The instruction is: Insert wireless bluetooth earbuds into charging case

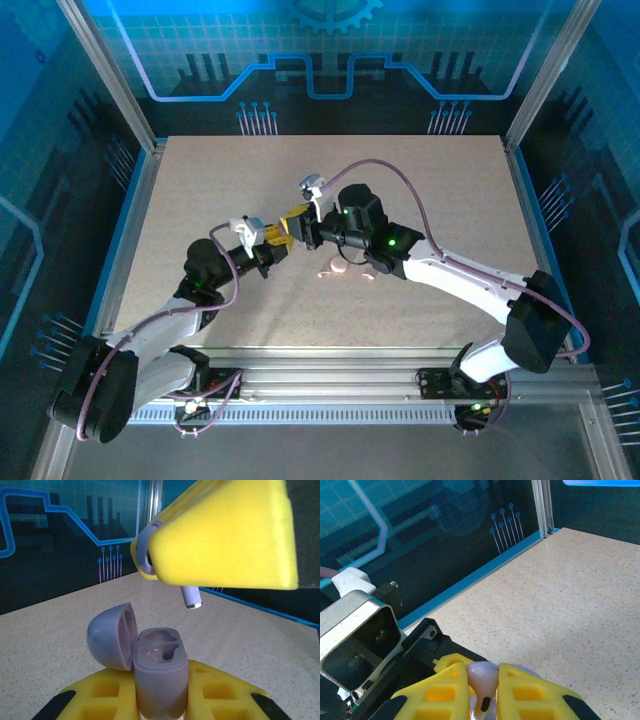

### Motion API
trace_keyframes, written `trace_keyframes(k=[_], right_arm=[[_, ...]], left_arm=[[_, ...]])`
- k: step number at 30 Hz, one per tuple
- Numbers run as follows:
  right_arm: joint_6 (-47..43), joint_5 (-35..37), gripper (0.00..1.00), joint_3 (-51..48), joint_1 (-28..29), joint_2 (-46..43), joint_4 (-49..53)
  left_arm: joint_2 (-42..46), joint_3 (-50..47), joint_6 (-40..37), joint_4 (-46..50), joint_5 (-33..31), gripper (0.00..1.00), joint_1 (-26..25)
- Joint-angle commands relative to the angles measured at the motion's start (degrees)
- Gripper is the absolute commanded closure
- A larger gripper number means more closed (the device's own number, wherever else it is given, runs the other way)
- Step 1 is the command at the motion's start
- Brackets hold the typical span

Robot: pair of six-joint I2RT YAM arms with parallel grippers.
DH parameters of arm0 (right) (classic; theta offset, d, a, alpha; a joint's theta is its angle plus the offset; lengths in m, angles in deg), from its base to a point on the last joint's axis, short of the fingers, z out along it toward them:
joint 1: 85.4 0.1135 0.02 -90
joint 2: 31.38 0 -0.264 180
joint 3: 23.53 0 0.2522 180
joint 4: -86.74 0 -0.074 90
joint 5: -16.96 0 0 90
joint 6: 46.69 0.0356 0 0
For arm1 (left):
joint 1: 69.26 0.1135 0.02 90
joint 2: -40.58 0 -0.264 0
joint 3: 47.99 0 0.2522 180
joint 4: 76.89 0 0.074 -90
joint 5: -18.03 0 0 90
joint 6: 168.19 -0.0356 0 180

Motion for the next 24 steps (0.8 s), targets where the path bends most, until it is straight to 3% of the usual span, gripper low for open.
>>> trace_keyframes(k=[1, 24], right_arm=[[-0.3, -1.2, 0.84, -0.4, -0.1, 0.6, -2.7], [1.0, -2.4, 0.84, -1.1, -0.1, 2.5, -3.0]], left_arm=[[1.3, -0.6, 0.8, -2.4, 1.6, 0.88, -0.5], [1.1, -0.9, 2.4, -5.6, 0.8, 0.88, -0.5]])
